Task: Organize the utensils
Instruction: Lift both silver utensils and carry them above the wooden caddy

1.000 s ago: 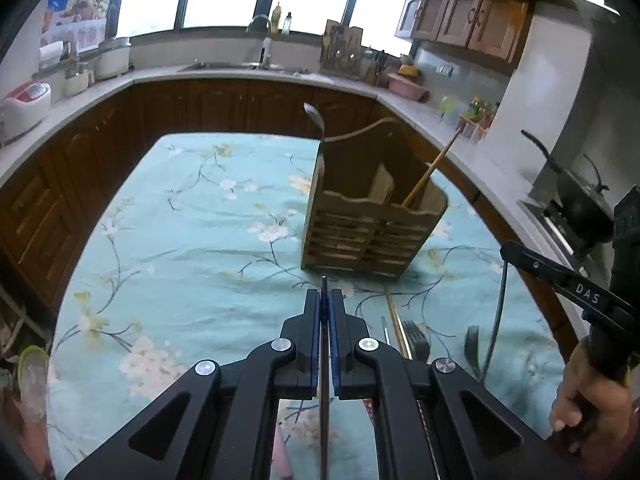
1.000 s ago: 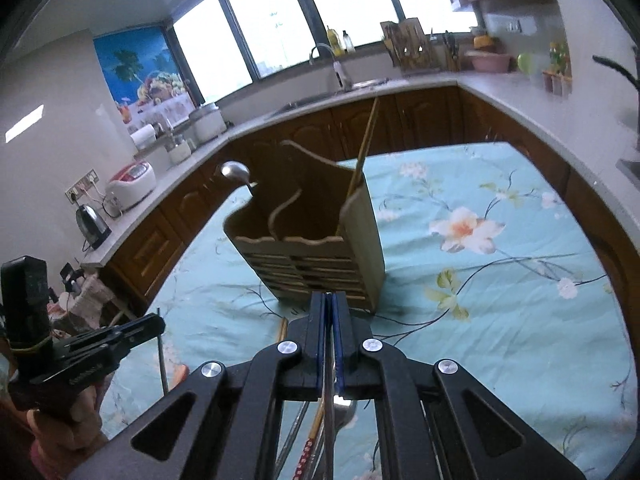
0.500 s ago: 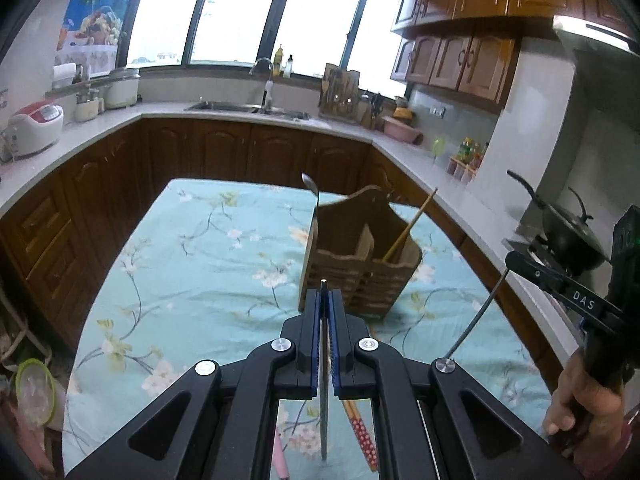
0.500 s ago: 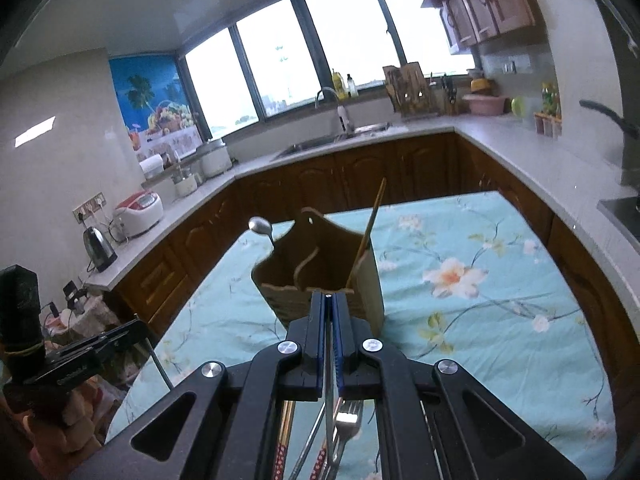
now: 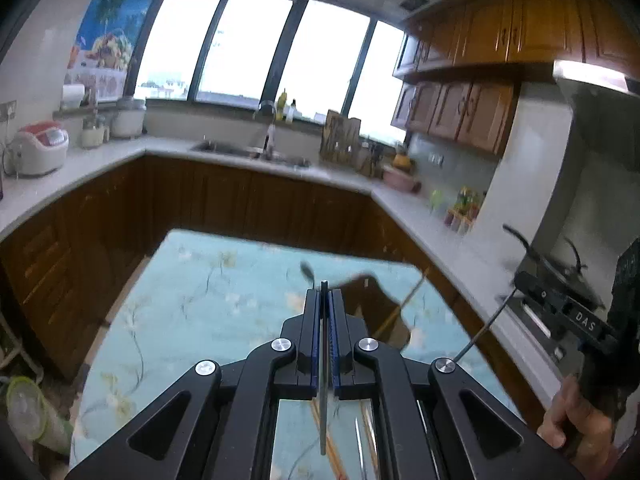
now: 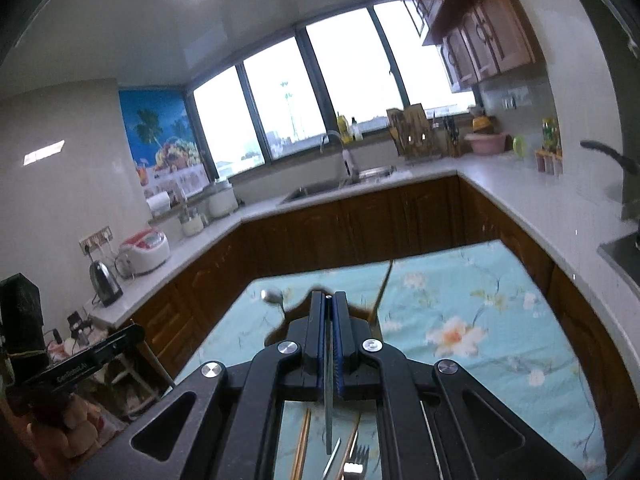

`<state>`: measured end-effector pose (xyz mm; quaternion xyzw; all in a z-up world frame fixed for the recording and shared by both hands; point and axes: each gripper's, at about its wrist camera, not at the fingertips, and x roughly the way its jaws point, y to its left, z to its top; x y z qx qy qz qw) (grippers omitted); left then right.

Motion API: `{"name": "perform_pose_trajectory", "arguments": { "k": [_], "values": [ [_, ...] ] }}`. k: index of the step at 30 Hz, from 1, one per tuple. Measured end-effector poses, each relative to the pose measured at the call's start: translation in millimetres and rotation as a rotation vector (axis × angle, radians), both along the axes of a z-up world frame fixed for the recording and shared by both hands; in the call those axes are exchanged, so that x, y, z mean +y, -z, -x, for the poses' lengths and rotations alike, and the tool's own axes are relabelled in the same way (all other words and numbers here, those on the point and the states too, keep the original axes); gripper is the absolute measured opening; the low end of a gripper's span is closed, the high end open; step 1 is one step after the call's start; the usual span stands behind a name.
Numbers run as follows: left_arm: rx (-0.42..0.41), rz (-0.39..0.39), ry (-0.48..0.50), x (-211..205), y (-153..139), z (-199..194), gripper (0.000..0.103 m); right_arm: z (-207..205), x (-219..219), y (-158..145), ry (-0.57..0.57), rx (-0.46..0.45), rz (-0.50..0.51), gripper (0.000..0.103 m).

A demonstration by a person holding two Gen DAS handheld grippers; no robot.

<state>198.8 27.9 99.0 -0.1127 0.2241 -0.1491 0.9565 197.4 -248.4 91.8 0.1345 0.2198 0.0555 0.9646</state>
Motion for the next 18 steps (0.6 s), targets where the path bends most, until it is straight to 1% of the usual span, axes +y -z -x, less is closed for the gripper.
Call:
{"name": "perform_pose_trajectory", "arguments": {
  "k": [5,9,13,15,18],
  "values": [
    [-0.072,0.036,-0.028,-1,-14,-19,0.002,-15,-8,-21,0.026,-0.071,-0.011,0.004],
    [-0.101,0.060,-0.048,-5,-11,-42,0.002,-31,-14,-31,0.045,-0.105,-0.012,0.004],
    [-0.121,0.082,-0.074,-10,2,-64,0.002,-48,-18,-36,0.062,-0.128,0.001,0.004],
    [-0.126,0.088,-0.103,-14,11,-79,0.002,-57,-19,-36,0.068,-0.129,0.007,0.004],
    [-0.131,0.085,-0.136,-23,25,-95,0.002,-69,-19,-30,0.071,-0.127,0.018,0.004]
  ]
}}
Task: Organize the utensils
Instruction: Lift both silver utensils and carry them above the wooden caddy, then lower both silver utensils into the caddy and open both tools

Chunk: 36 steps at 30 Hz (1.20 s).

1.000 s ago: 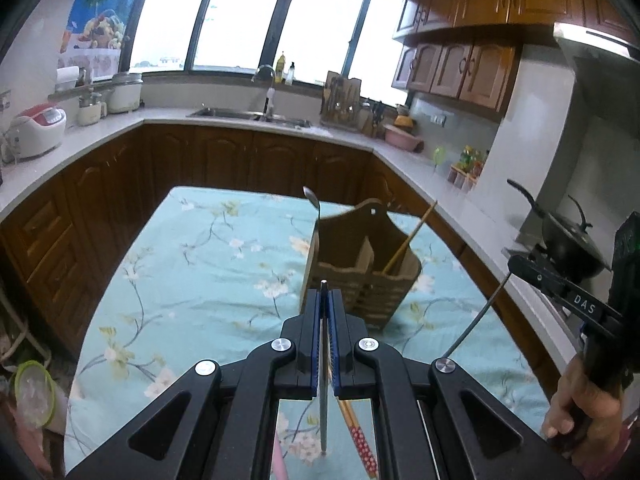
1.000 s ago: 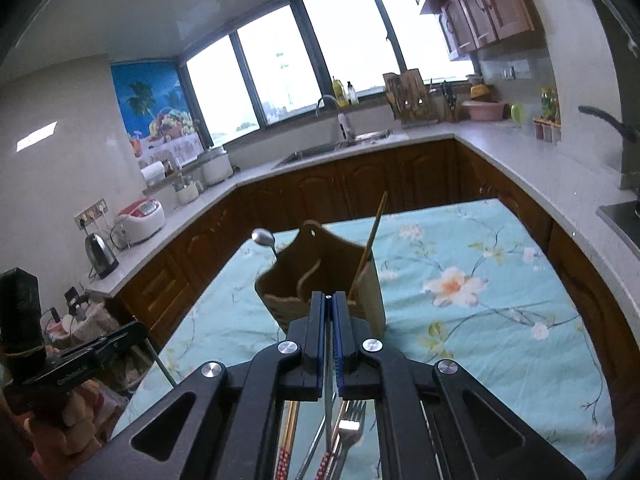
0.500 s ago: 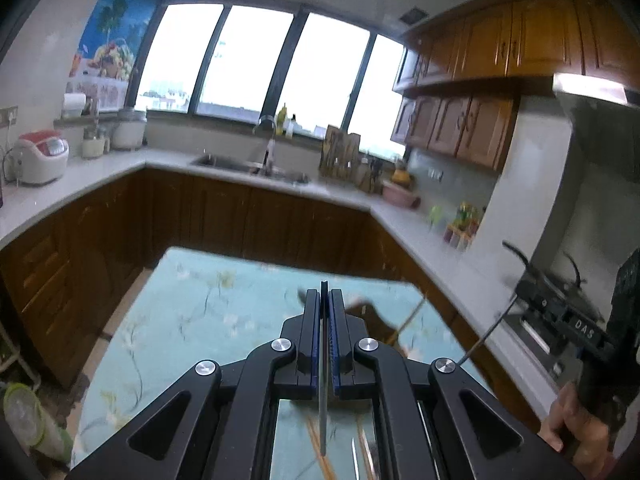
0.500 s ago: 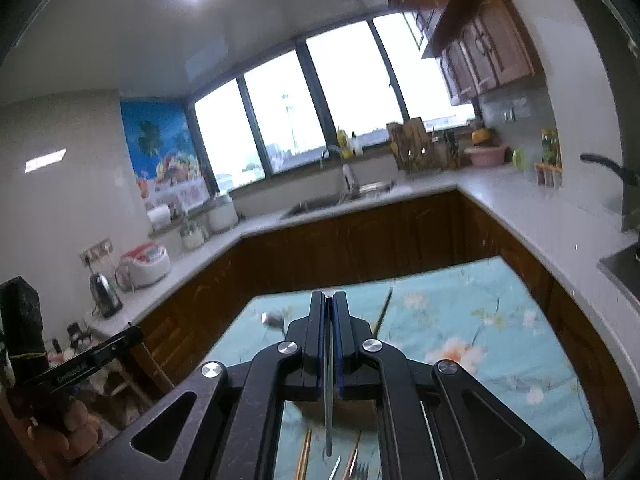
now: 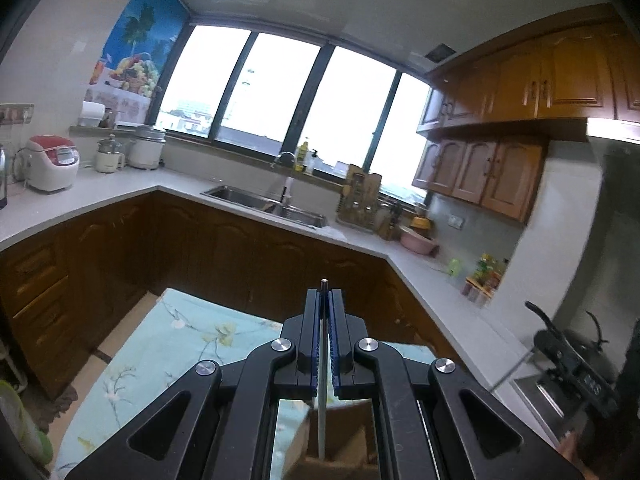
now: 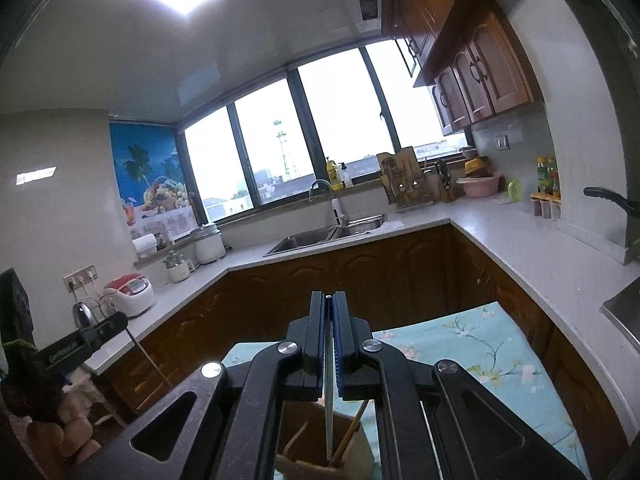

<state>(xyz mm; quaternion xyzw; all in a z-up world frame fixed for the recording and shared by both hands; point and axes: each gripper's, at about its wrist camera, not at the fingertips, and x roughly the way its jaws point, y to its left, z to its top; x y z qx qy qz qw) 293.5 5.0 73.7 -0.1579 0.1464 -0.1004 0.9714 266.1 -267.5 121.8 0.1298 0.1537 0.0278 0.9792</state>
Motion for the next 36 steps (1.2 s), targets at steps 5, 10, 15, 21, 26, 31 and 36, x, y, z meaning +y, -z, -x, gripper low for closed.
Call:
{"name": "perform_pose_trajectory", "arguments": {
  "k": [5,10,15,21,26,31,36],
  "values": [
    [0.023,0.015,-0.023,-20,35,-24,0.002,-15,4,20,0.014,0.016,0.039,0.004],
    [0.057,-0.011,-0.040,-41,64,-40,0.002,-25,2,45,0.006,0.057,0.034,0.004],
    [0.105,-0.031,-0.019,-60,84,-56,0.003,-31,-1,68,-0.004,0.103,0.007,0.004],
    [0.149,-0.046,0.002,-62,83,-84,0.003,-38,0,90,-0.026,0.160,-0.009,0.004],
    [0.177,-0.061,0.016,-55,75,-100,0.004,-38,-3,94,-0.022,0.170,-0.021,0.004],
    [0.180,-0.056,0.022,-38,66,-98,0.004,-37,-7,96,-0.014,0.183,-0.026,0.004],
    [0.183,-0.063,0.030,-33,68,-94,0.005,-38,-10,98,-0.014,0.193,-0.040,0.005]
  ]
}}
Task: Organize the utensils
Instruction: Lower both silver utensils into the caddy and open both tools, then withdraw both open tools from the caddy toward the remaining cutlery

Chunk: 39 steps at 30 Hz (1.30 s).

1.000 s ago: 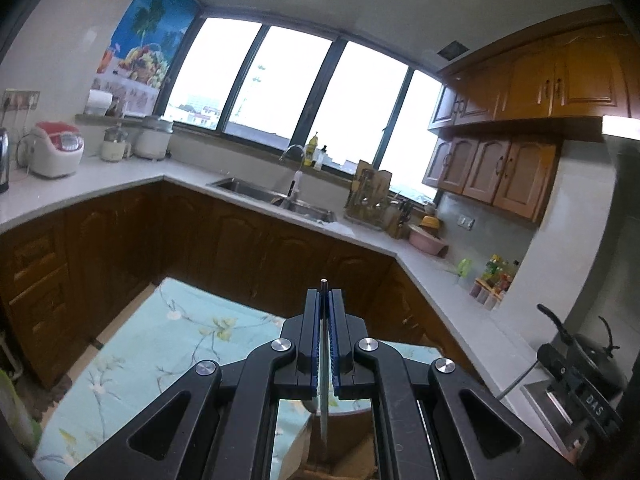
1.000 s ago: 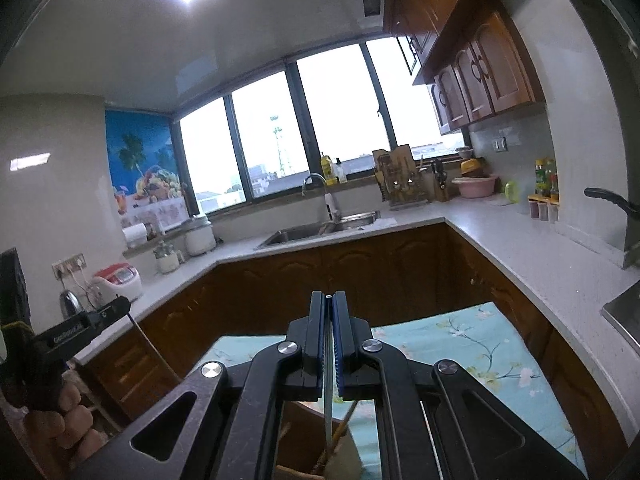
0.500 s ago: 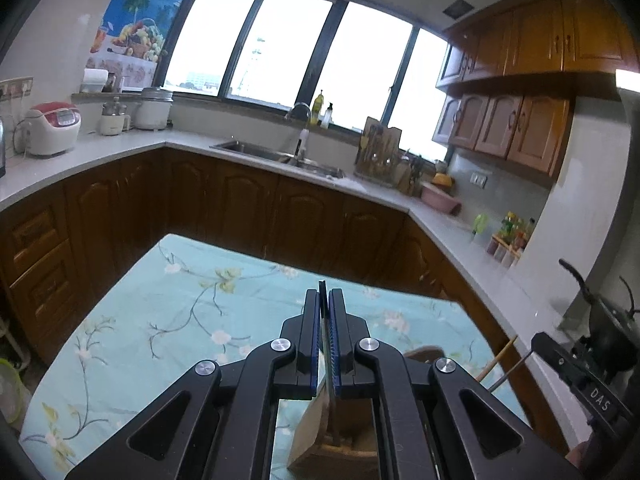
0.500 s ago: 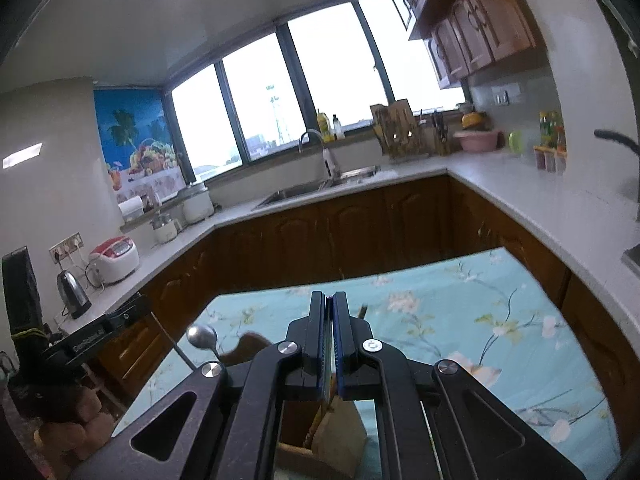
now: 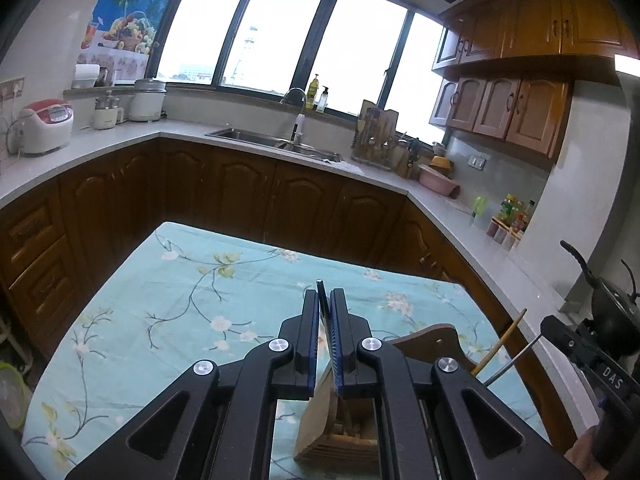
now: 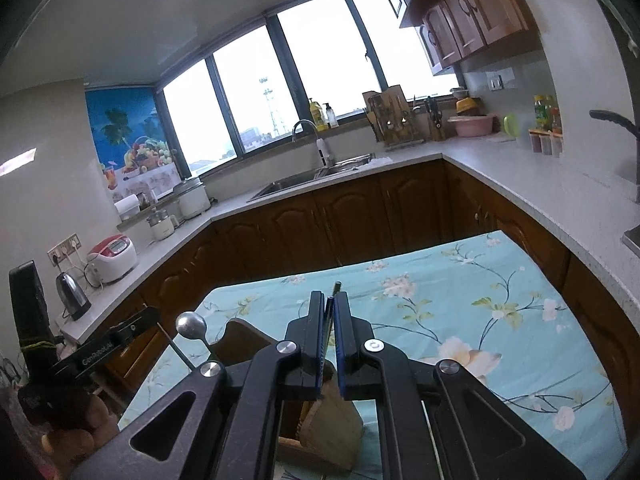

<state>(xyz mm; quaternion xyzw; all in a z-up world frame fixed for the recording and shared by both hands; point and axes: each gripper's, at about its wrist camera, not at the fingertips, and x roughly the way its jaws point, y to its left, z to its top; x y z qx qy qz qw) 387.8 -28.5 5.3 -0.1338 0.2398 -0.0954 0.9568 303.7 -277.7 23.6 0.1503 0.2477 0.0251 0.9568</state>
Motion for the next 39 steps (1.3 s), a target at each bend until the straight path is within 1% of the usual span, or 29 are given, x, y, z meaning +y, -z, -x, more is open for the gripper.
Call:
{"name": "perform_pose_trajectory", "arguments": {
  "k": [3,4,6,8,10,12,13,14,15,16,17,19,21,23,24,26,29,31,39],
  "values": [
    [0.012,0.008,0.002,3,6,2,0.007,0,0,1,0.000,0.005,-0.003,0.006],
    [0.014,0.011,0.001,4,7,1,0.008,0,0,0,-0.002,0.007,-0.005,0.010],
    [0.019,0.009,-0.002,5,7,0,0.011,1,-1,0,-0.002,0.008,-0.006,0.009],
    [0.020,0.006,-0.010,2,10,2,0.019,0,-1,0,0.000,0.009,-0.003,0.010],
    [0.024,0.007,-0.014,3,10,3,0.020,1,0,0,0.002,0.010,-0.007,0.010],
    [0.024,0.007,-0.008,3,9,6,0.021,0,1,0,0.001,0.014,-0.011,0.014],
    [0.023,0.006,-0.008,1,9,7,0.022,1,1,0,0.005,0.013,-0.010,0.022],
    [0.021,0.005,-0.008,2,8,9,0.023,2,1,0,0.006,0.010,-0.015,0.036],
    [0.020,0.005,-0.008,2,9,11,0.024,3,1,0,0.005,0.008,-0.018,0.041],
    [0.022,0.004,-0.009,2,9,12,0.027,5,1,0,0.005,0.004,-0.021,0.044],
    [0.023,0.005,-0.011,1,9,13,0.030,6,2,-1,0.007,0.001,-0.020,0.044],
    [0.023,0.007,-0.014,2,10,17,0.032,8,2,-2,0.004,0.002,-0.023,0.044],
    [0.025,0.012,-0.012,3,10,21,0.036,11,0,-2,0.006,0.002,-0.026,0.044],
    [0.027,0.009,-0.016,4,10,27,0.049,15,0,-3,0.007,0.002,-0.029,0.054],
    [0.026,0.007,-0.019,5,9,30,0.051,16,0,-3,0.004,0.002,-0.033,0.057],
    [0.024,0.002,-0.022,7,9,38,0.063,21,0,-4,0.006,0.002,-0.032,0.072],
    [0.027,-0.002,-0.017,11,10,52,0.068,31,1,-5,0.011,-0.008,-0.031,0.084],
    [0.034,-0.015,-0.019,13,11,60,0.071,37,1,-4,0.013,-0.007,-0.030,0.086],
    [0.038,-0.042,-0.012,15,9,102,0.076,64,4,-1,0.003,0.005,-0.033,0.090]
  ]
}}
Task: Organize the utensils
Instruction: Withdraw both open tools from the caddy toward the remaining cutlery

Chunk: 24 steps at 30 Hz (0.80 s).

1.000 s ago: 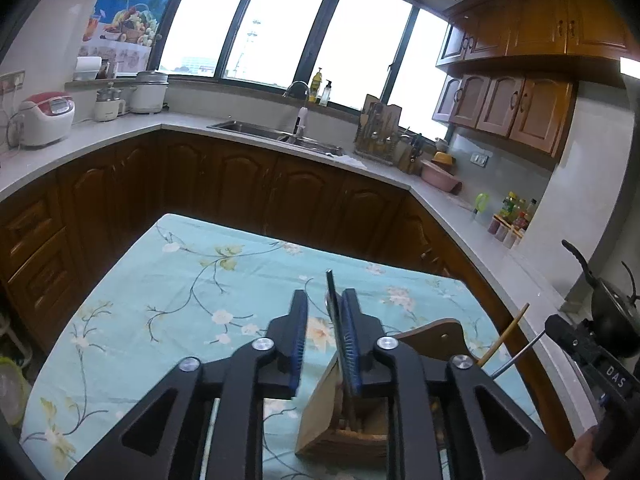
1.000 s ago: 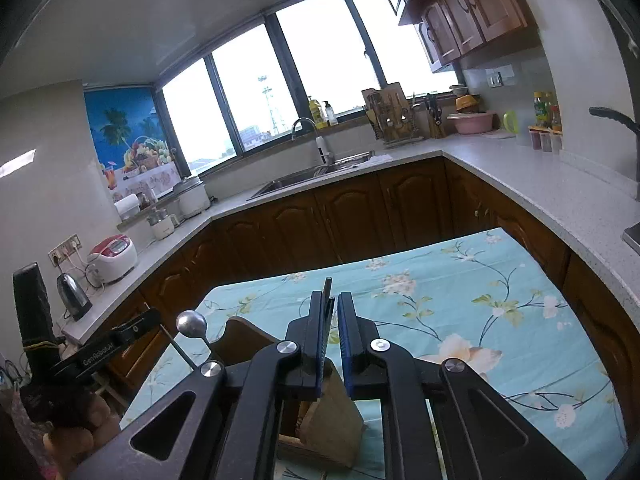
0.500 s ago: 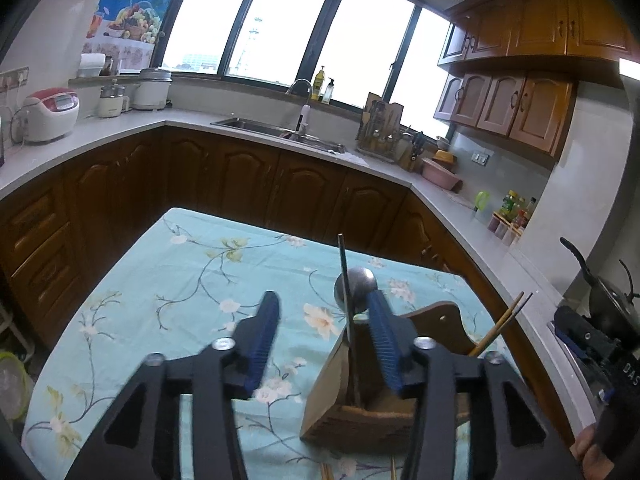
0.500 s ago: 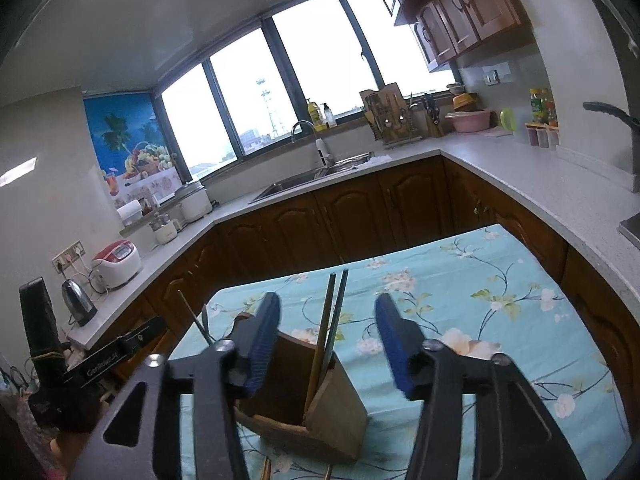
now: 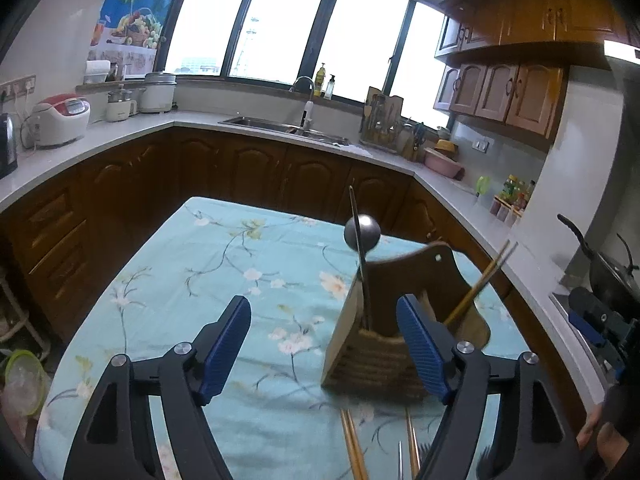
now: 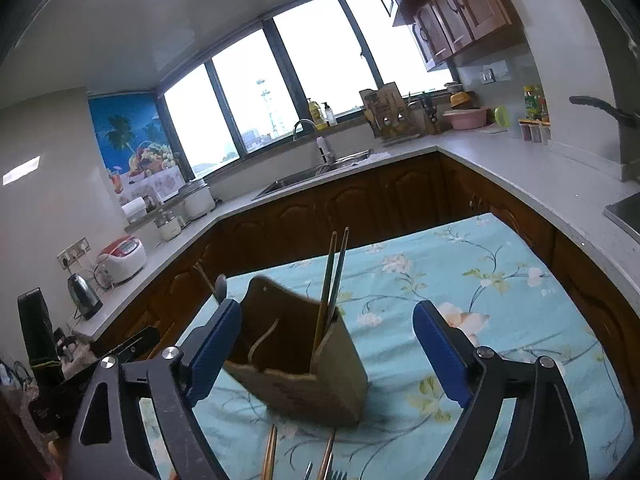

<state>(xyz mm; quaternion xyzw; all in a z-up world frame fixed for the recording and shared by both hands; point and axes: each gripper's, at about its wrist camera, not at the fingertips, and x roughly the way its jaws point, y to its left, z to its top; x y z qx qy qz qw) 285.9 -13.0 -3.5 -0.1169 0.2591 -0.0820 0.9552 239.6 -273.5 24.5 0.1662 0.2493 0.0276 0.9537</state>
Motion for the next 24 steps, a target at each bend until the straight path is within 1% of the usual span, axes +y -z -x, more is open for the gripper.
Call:
{"name": "perform_pose_trajectory", "arguments": {
  "k": [3,10,18,24],
  "values": [
    [0.007,-0.007,0.007,0,-2,17,0.077,11,4,-2,-0.008,0.002,0.010,0.090],
    [0.038,0.011,0.015,6,0,50,0.078,43,8,2,-0.011,0.010,0.012,0.093],
    [0.113,0.023,0.019,12,13,83,0.078,73,6,19,-0.003,0.068,-0.003,0.093],
    [0.157,0.013,0.014,16,17,98,0.078,93,5,39,0.003,0.120,-0.014,0.093]
  ]
}}
